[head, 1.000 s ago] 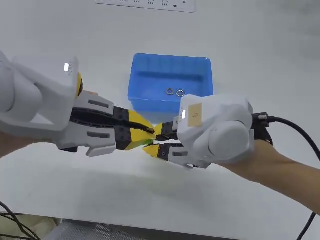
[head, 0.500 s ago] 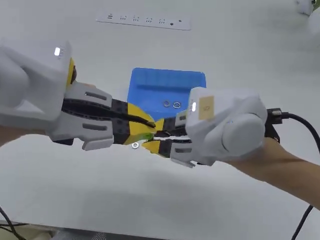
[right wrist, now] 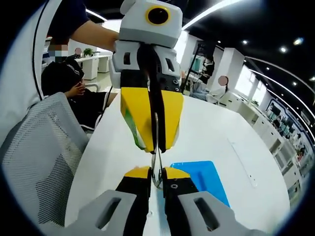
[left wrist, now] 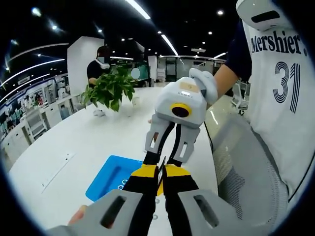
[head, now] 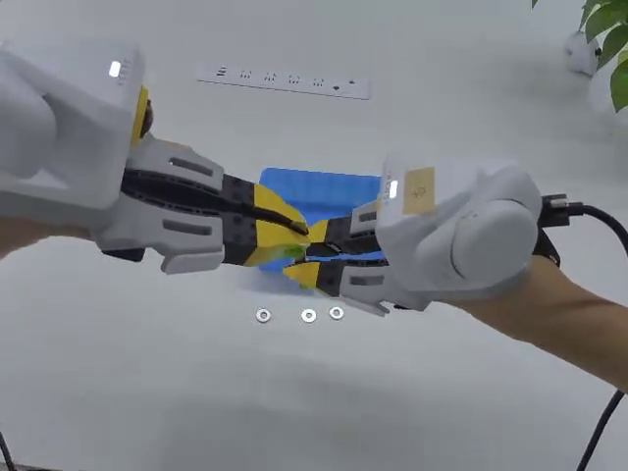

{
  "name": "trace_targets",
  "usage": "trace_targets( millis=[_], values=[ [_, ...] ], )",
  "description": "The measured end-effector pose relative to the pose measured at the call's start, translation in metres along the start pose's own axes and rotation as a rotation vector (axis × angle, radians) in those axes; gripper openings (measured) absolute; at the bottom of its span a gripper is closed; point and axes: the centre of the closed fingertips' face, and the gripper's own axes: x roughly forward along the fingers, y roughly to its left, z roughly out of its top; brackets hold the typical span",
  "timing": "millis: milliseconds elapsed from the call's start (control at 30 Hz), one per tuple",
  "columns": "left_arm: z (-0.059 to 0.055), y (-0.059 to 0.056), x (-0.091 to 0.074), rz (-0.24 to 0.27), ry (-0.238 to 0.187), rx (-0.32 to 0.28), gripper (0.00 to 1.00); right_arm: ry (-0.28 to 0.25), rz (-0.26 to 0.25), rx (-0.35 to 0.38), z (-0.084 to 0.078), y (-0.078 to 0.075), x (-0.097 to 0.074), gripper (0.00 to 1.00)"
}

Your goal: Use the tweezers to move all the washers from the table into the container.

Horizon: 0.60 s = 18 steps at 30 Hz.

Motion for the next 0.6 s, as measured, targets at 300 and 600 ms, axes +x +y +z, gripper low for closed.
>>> trace_targets(
  millis=[300,600],
  values=[
    [0.002,0.009,0.002,0.002,-0.003,0.03,0.07,0.0,-0.021,-0.001,-0.001,-0.024,0.0,0.1],
    [0.0,0.009,0.004,0.019,-0.018,0.022,0.07,0.004,-0.054,0.015,-0.011,-0.051,0.004,0.1]
  ],
)
